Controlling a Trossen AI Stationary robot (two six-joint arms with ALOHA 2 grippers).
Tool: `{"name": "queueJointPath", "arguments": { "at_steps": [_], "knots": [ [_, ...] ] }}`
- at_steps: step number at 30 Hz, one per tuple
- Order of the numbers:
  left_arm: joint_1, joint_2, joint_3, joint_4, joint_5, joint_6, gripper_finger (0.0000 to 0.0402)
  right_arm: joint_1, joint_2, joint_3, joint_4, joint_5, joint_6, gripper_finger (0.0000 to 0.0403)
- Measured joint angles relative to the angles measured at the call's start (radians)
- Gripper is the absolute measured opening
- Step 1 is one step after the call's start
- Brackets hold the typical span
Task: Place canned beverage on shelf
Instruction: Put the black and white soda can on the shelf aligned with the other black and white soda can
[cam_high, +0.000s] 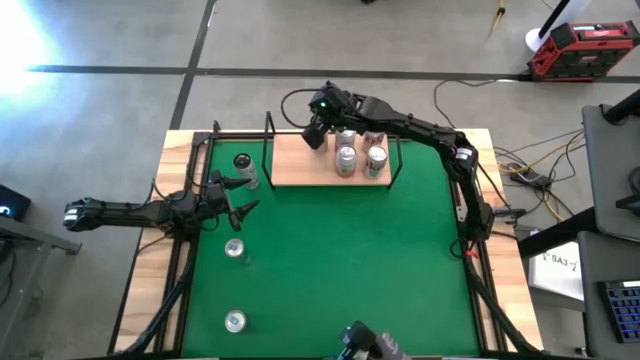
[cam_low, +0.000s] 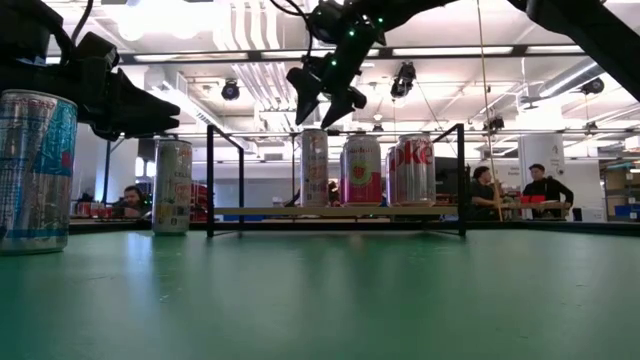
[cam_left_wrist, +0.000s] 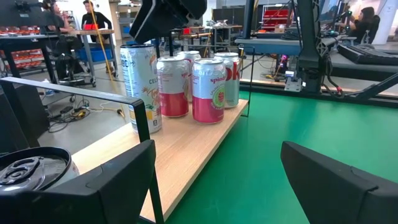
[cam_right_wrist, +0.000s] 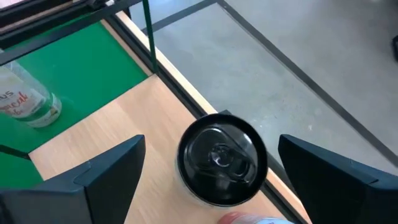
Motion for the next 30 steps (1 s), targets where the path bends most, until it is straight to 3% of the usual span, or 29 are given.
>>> {"name": "queueJointPath", "arguments": {
  "at_steps": [13, 22, 30],
  "knots": [
    [0.0, 0.0, 0.0, 0.0, 0.0, 0.0, 0.0332, 0.03, 0.0, 0.193, -0.193, 0.024, 0.011, 0.0359],
    [0.0, 0.0, 0.0, 0.0, 0.0, 0.0, 0.0332, 0.196, -0.002, 0.26, -0.304, -0.136, 0.044, 0.0359],
    [0.0, 0.0, 0.0, 0.0, 0.0, 0.0, 0.0332, 0.394, 0.035, 0.241, -0.28, -0.107, 0.113, 0.0359]
  ]
}}
